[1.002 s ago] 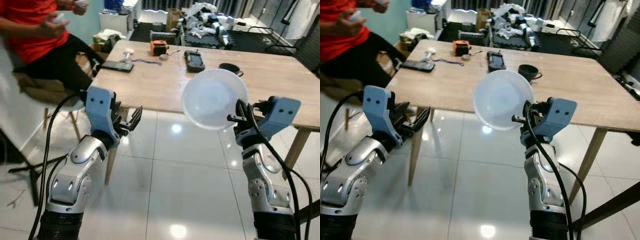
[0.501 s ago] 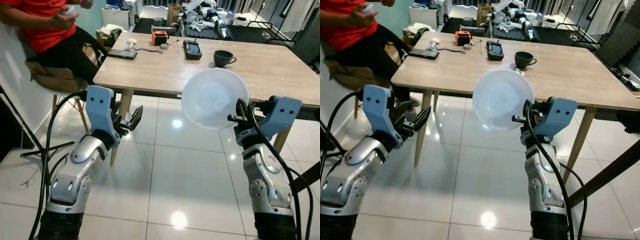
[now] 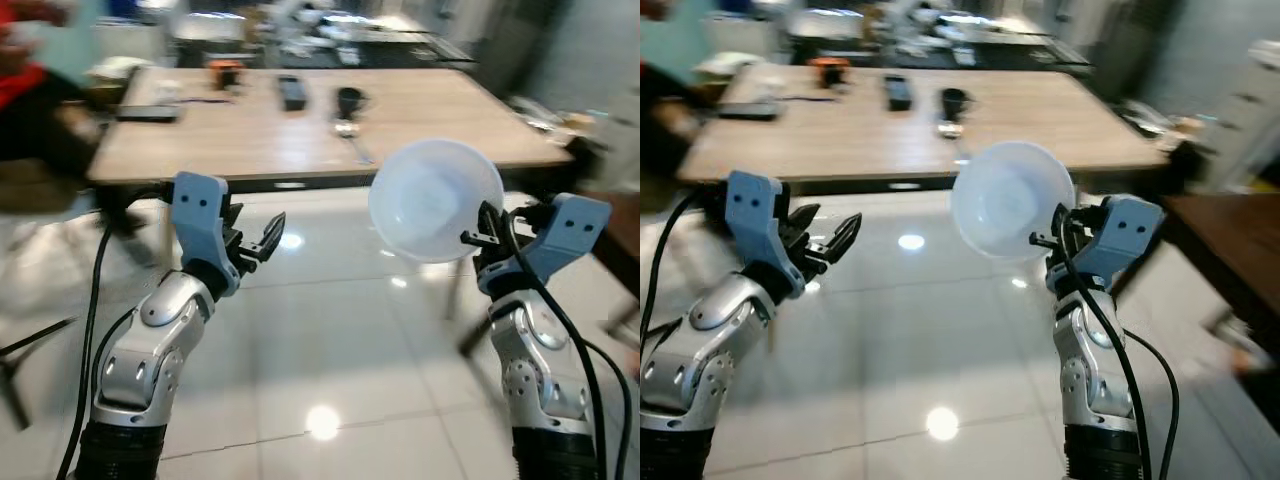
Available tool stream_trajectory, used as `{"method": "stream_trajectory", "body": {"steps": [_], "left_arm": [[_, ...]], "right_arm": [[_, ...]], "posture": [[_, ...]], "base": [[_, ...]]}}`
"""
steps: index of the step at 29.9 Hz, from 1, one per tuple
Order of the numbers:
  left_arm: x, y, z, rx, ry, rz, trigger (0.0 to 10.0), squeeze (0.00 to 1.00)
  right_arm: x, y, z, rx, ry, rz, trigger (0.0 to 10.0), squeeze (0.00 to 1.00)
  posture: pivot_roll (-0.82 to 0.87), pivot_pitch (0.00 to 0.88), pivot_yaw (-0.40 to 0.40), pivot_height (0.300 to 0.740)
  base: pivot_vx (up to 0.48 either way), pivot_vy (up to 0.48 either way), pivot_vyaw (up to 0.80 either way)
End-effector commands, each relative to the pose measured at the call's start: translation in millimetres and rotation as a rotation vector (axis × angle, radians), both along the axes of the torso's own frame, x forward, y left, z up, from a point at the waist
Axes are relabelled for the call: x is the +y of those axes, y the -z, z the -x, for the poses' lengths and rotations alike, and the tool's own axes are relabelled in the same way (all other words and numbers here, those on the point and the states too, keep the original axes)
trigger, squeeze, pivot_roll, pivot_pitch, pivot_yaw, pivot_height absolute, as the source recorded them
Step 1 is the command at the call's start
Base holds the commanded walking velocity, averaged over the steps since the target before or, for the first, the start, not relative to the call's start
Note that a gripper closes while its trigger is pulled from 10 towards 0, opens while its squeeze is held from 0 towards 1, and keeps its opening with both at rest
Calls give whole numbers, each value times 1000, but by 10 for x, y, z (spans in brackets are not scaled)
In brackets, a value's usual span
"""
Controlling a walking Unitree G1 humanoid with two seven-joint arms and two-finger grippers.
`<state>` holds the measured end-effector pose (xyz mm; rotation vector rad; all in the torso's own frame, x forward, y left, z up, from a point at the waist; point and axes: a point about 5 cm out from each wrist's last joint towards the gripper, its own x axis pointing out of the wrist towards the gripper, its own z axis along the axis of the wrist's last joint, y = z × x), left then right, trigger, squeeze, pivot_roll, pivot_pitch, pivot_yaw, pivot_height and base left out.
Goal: Setting the table
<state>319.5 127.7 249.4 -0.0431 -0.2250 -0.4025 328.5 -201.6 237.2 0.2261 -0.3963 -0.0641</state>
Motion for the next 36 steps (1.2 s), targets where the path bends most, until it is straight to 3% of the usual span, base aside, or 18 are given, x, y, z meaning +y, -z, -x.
{"method": "stream_trajectory", "body": {"steps": [1,11,15,31,36], "left_arm": [[-3,23,11,11,-4,-4,10000,0],[-12,2,17,10,-3,21,10000,0],[29,-10,-7,17,-54,65,10000,0],[-24,-10,-9,-1,-48,-14,10000,0],[-5,-14,-16,6,-50,13,10000,0]], "right_arm": [[17,21,8,9,-7,-8,10000,0],[19,23,10,11,-6,-9,10000,0],[20,25,10,11,-6,-9,10000,0],[30,35,5,15,-8,-9,10000,0],[31,35,9,15,-5,-9,10000,0]], "posture": [[1,123,20,740],[3,123,22,740],[5,123,22,740],[8,116,23,740],[10,120,26,740]], "base": [[0,0,-788],[0,0,-788],[0,0,-788],[0,0,-787],[0,0,-788]]}}
